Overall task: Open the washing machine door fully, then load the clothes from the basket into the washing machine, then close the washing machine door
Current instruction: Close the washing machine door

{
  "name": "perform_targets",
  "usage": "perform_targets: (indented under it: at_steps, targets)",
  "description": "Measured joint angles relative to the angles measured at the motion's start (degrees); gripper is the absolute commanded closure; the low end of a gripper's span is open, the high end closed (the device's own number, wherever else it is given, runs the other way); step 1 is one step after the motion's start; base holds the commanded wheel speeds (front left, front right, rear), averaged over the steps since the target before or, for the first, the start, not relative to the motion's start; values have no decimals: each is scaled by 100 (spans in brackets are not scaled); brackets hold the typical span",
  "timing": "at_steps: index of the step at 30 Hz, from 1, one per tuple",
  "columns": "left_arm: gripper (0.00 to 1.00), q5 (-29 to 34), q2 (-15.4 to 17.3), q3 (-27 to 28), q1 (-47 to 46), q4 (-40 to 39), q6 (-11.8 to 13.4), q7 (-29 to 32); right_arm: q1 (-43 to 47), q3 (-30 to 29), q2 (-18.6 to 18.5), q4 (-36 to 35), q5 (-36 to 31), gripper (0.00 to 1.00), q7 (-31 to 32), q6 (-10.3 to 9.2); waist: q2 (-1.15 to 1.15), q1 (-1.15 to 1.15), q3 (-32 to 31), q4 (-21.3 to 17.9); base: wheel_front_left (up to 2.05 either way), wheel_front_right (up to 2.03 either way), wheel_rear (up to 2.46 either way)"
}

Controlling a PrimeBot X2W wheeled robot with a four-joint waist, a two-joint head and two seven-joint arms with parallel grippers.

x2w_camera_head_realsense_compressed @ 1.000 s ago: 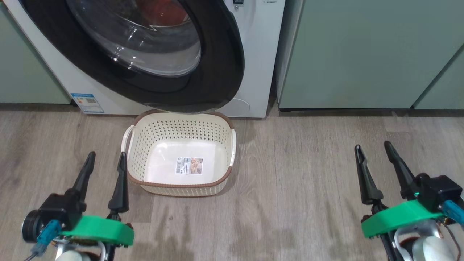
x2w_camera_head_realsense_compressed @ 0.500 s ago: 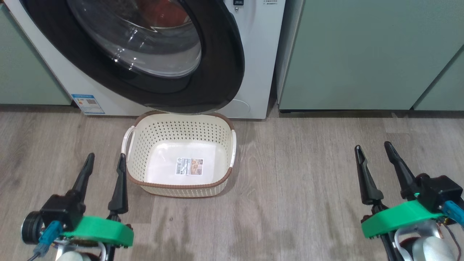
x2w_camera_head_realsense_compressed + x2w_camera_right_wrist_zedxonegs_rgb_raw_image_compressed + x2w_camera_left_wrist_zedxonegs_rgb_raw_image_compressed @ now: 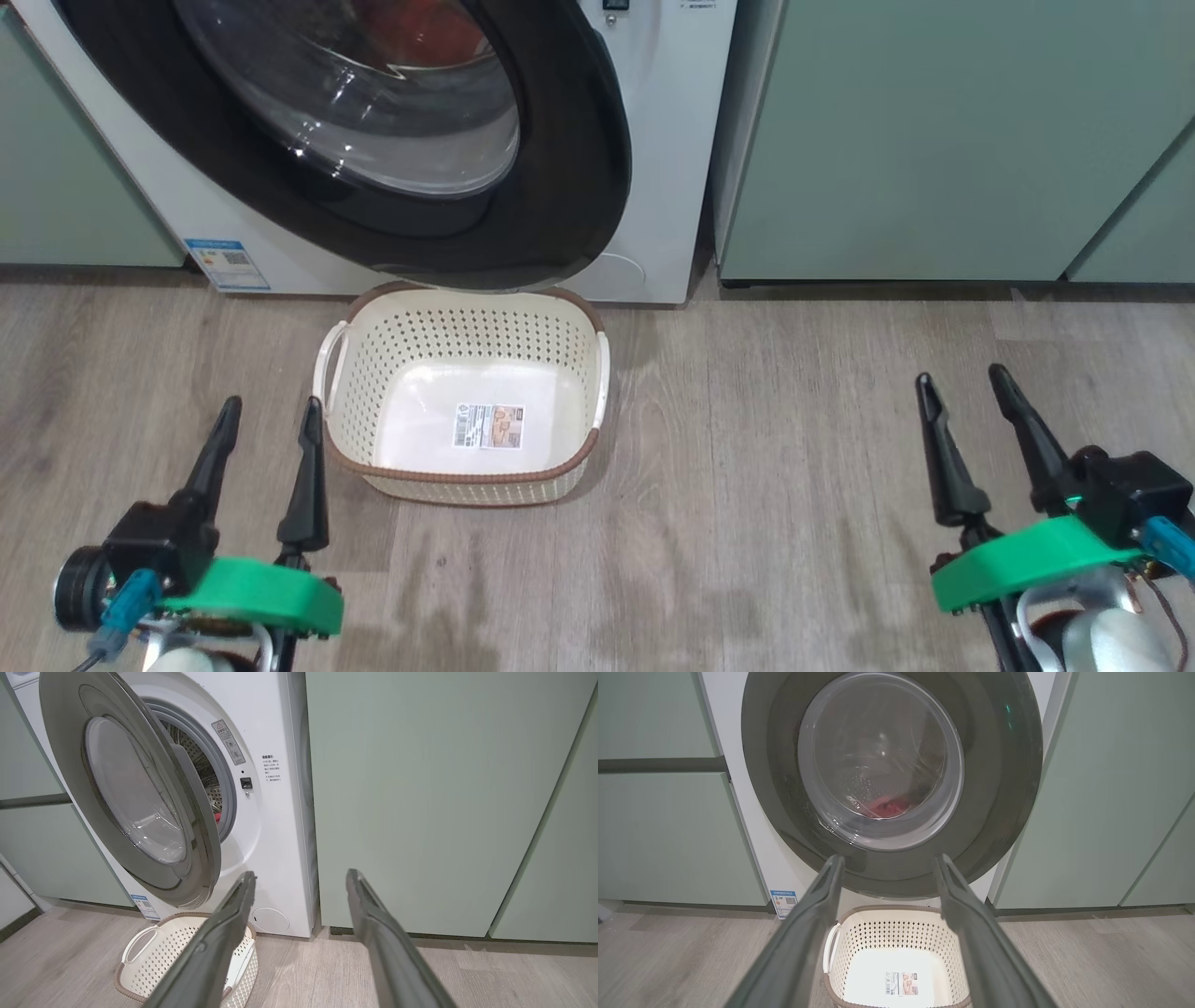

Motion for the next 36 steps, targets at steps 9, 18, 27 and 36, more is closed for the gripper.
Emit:
perform_targets:
  at_steps: [9, 18, 27, 36]
  targets:
    - [0, 2, -14, 27, -9, -23, 41, -1, -31, -74, 1, -62, 2, 100, 10, 0, 0, 0, 141, 190, 0, 0, 0]
    - [0, -1, -122, 168, -251, -118, 38, -2, -671, 79, 0, 119, -197, 100, 135, 0, 0, 1, 379, 655, 0, 0, 0]
    - [0, 0, -489, 275, -661, -197, -67, -18, -2030, 740, -130, 1162, -353, 100, 232, 0, 0, 1, 740, 1300, 0, 0, 0]
    - [0, 24, -760, 430, -908, -171, -293, -19, -3325, 1131, -347, 2502, -328, 100, 114, 0, 0, 2, 1133, 1866, 0, 0, 0]
